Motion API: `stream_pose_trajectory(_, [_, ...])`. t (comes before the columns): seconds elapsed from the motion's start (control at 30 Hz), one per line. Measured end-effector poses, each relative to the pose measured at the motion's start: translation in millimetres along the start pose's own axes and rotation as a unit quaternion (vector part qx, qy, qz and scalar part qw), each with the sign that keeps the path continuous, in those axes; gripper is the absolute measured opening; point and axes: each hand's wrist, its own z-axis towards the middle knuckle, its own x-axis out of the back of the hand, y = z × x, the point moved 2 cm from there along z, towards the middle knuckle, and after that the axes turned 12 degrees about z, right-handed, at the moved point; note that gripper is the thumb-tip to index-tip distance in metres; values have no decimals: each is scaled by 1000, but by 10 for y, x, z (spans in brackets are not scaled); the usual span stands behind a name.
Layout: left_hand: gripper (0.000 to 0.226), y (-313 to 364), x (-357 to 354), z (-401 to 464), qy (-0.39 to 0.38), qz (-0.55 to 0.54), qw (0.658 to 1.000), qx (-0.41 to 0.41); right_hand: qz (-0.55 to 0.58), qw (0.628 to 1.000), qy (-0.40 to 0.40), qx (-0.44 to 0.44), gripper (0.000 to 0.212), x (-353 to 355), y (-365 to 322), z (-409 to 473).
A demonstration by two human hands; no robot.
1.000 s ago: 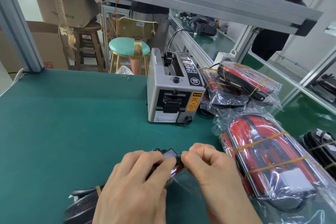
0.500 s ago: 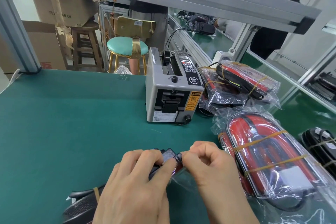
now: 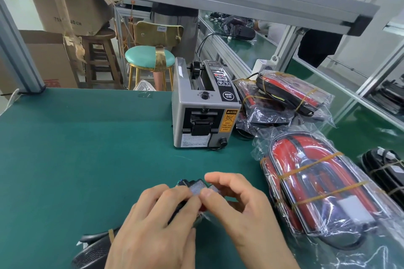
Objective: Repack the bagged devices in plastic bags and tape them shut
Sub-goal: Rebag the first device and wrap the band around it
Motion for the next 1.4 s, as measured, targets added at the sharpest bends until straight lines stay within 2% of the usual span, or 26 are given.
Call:
stream_pose_trajectory(0.1, [38, 3, 20, 7, -7, 2, 1000, -8, -2, 999, -30, -18, 24, 78, -14, 28])
stream_pose_trajectory(0.3, [38, 42, 43, 35, 9, 6, 1000, 1, -127, 972, -194, -20, 17, 209, -245, 262])
stream_pose_trajectory(0.57, [42, 67, 46, 45, 8, 6, 1000, 5, -179, 944, -276, -3, 14, 241, -389, 413])
stream_pose_trajectory(0.7, [40, 21, 12, 5, 6, -16, 1000, -4, -191, 939, -284, 8, 16, 225, -405, 430])
stream_pose_trajectory(0.87, [42, -92, 25, 23, -53, -60, 997, 0, -210, 933, -291, 24, 21, 224, -421, 418])
stream_pose_trajectory(1.03, [33, -121, 77, 63, -83, -111, 986, 91, -223, 929, -287, 77, 20, 195, -428, 378])
stream_pose_trajectory(1.13, [42, -136, 99, 86, -97, -129, 974, 159, -202, 934, -276, 101, 21, 183, -432, 367])
stream_pose_trajectory(1.27, [45, -125, 130, 113, -110, -186, 959, 186, -185, 945, -240, 119, 31, 191, -412, 376])
stream_pose_trajectory(1.4, [45, -158, 164, 127, -114, -249, 938, 213, -191, 944, -223, 152, 26, 154, -420, 379])
